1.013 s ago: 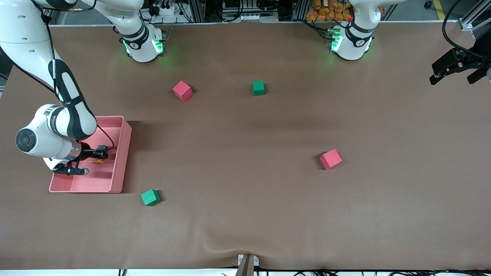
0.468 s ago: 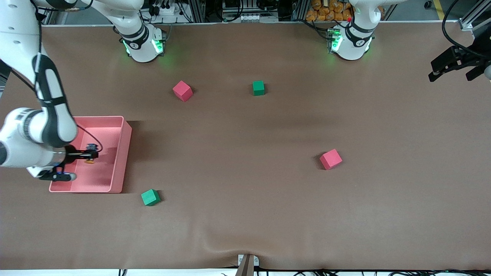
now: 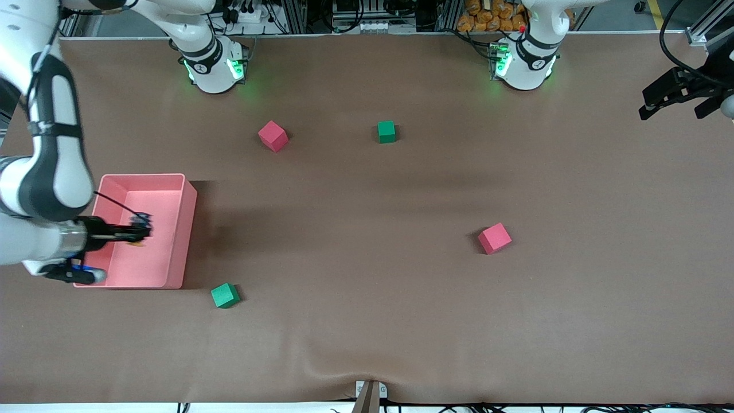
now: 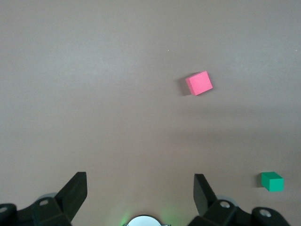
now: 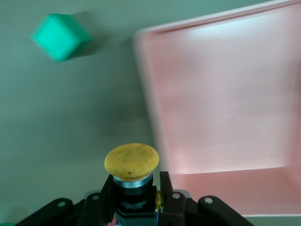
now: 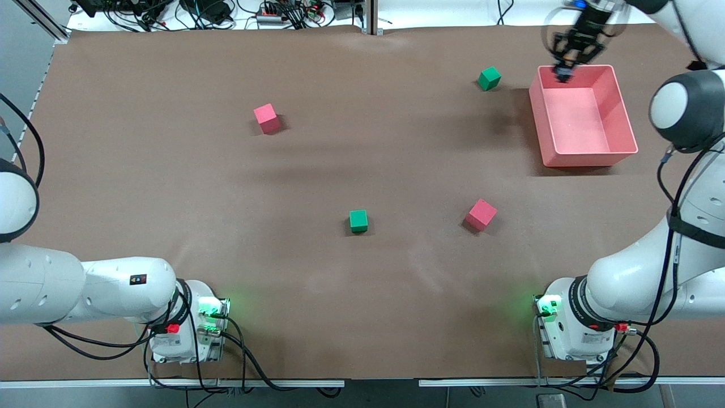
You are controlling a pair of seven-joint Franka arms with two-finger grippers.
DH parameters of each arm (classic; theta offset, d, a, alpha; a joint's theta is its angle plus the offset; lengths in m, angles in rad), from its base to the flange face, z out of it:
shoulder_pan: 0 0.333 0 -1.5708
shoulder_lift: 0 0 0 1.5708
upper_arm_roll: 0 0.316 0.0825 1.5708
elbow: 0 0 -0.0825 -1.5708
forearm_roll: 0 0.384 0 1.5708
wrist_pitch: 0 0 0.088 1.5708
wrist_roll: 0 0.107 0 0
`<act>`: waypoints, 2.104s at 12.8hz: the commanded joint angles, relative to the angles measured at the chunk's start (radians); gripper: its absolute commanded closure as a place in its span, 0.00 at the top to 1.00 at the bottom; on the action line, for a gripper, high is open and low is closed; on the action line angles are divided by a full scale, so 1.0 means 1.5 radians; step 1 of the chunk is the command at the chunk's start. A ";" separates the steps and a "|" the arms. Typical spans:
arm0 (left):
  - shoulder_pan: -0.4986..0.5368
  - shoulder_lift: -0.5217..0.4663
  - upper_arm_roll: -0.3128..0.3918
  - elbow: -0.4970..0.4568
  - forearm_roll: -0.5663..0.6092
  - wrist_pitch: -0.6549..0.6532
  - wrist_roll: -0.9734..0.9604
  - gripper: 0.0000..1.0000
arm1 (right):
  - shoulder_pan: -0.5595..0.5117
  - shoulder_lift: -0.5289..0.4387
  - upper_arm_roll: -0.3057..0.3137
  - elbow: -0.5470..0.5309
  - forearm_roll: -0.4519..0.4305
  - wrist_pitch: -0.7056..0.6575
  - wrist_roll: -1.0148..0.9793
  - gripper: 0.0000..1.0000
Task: Place and upright button with both arms
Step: 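Carry the button with the right gripper to the table middle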
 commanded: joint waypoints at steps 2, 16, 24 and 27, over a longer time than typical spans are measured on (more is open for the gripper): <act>-0.001 0.004 -0.006 0.007 0.007 -0.012 0.011 1.00 | 0.162 0.046 -0.003 0.043 0.050 0.067 0.214 0.00; -0.005 0.014 -0.011 0.007 0.005 -0.011 0.009 1.00 | 0.521 0.277 -0.002 0.103 -0.031 0.408 0.387 0.00; -0.008 0.024 -0.012 0.009 0.007 -0.010 0.009 1.00 | 0.497 0.250 -0.001 0.109 -0.036 0.397 0.387 1.00; -0.010 0.031 -0.013 0.009 0.007 -0.009 0.009 1.00 | 0.428 0.185 0.011 0.139 -0.032 0.307 0.383 1.00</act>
